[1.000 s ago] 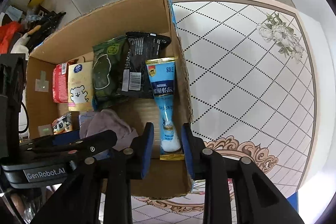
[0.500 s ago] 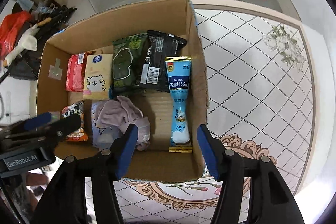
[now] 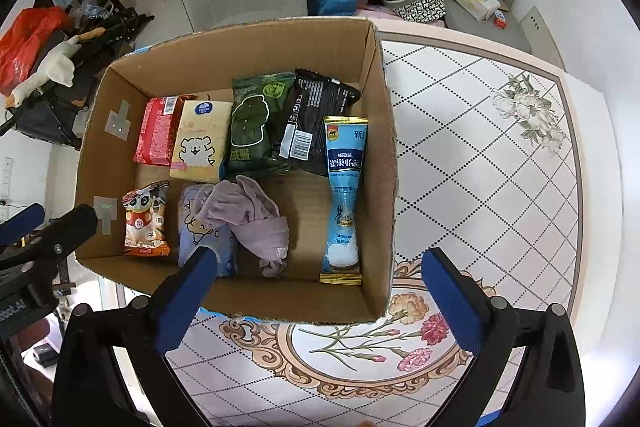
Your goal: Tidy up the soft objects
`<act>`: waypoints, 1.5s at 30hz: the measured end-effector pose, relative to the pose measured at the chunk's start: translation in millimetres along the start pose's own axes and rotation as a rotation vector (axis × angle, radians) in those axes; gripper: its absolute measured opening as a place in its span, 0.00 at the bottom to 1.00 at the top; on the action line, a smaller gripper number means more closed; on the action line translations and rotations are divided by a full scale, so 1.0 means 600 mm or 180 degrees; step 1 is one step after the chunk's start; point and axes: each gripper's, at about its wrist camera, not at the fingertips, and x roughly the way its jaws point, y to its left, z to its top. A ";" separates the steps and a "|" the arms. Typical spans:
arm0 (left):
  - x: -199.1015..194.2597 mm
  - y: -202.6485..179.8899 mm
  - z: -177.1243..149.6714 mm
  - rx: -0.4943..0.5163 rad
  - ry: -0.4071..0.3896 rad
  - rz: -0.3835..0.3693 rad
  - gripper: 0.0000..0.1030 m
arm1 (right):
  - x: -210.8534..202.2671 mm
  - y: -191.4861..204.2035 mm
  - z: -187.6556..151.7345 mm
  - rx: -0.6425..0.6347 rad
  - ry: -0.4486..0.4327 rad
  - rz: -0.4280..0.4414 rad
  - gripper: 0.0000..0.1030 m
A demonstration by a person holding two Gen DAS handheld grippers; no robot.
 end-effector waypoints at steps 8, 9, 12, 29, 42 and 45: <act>-0.083 -0.014 -0.022 0.0019 -0.0241 -0.0003 1.00 | -0.071 -0.021 -0.023 0.0069 -0.0197 0.0085 1.00; -0.105 -0.018 -0.028 0.0034 -0.0298 -0.0004 1.00 | -0.085 -0.023 -0.028 0.0084 -0.0231 0.0104 1.00; -0.156 -0.025 -0.046 0.0063 -0.0438 0.0023 1.00 | -0.139 -0.035 -0.048 0.0103 -0.0368 0.0170 1.00; -0.381 -0.055 -0.143 0.0092 -0.1061 0.0113 1.00 | -0.428 -0.064 -0.183 0.0022 -0.1189 0.0132 1.00; -0.420 -0.061 -0.179 0.0069 -0.1082 0.0140 1.00 | -0.500 -0.072 -0.221 0.0005 -0.1409 0.0002 1.00; -0.423 -0.069 -0.182 0.0104 -0.1080 0.0150 1.00 | -0.503 -0.070 -0.224 -0.0014 -0.1409 0.0003 1.00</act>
